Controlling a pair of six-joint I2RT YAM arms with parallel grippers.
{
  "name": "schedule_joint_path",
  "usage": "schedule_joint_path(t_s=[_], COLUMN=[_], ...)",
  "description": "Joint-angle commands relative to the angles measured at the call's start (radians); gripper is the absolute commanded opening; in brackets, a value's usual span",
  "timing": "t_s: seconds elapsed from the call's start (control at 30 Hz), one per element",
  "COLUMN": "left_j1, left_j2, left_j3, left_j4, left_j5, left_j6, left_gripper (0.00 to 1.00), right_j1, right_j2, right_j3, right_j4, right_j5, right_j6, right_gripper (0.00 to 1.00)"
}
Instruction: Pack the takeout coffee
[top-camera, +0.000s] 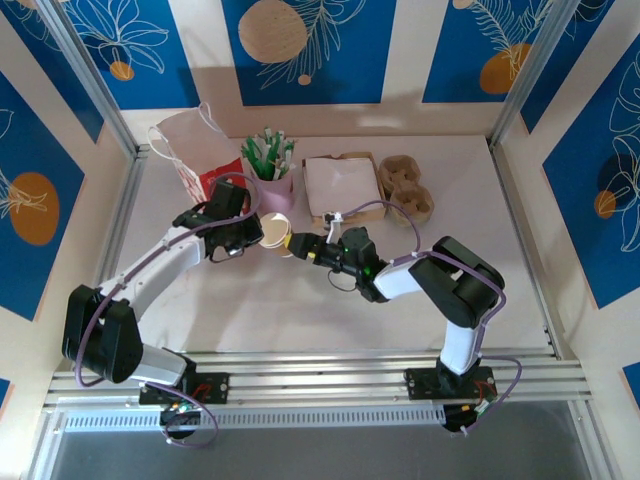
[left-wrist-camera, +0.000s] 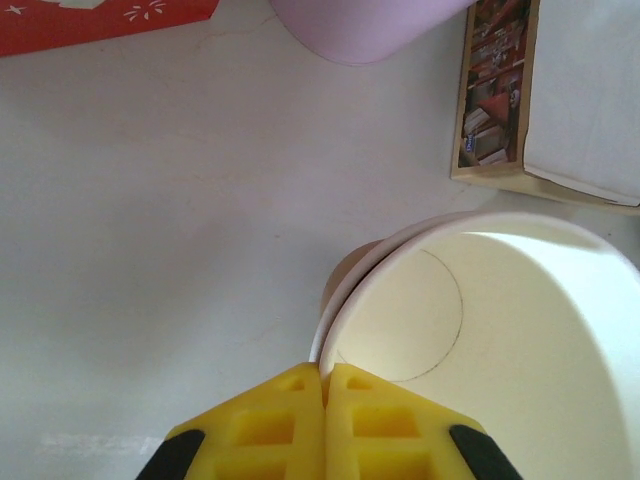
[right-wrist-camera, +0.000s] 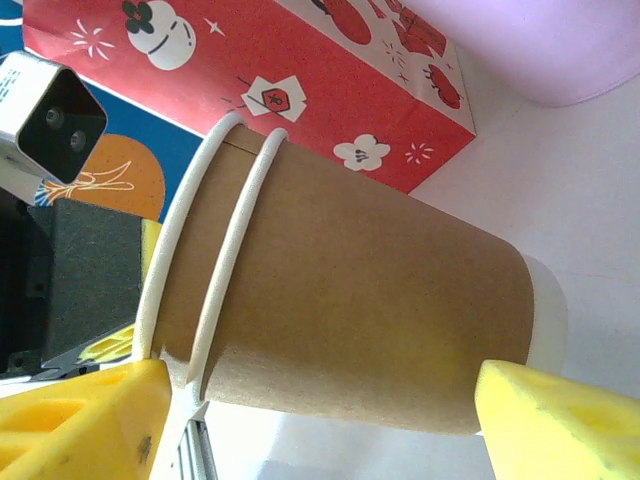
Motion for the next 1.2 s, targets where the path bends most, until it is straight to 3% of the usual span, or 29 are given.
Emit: schedule_joint_path(t_s=[0.0, 0.47, 0.83, 0.97, 1.17], left_j1=[0.009, 0.009, 0.009, 0.009, 0.009], left_j2=[-0.024, -0.079, -0.117, -0.116, -0.119], left_j3=[-0.013, -0.064, -0.117, -0.134, -0.102], left_j4=[0.022, 0.111, 0.179, 0.213, 0.172], left_j5=[0.027, 0.066, 0.099, 0.122, 0.096], left_j6=[-0.018, -0.104, -0.171, -0.195, -0.164], left_gripper=[0.0, 0.0, 0.0, 0.0, 0.0], right_j1=[0.0, 0.035, 0.036, 0.05, 0.039], right_j2=[0.026, 0.002, 0.006, -0.021, -0.074], right_j3=[0.024, 0.083, 0.086, 0.118, 0.088], right_j4=[0.048, -0.257, -0.256, -0.352, -0.367], right_j5=[-0.008, 0.133, 0.104, 0.112, 0.125], right_j6=[0.028, -0.044, -0.071, -0.139, -0.156], right_gripper=[0.8, 0.73, 0.72, 0.72, 0.73])
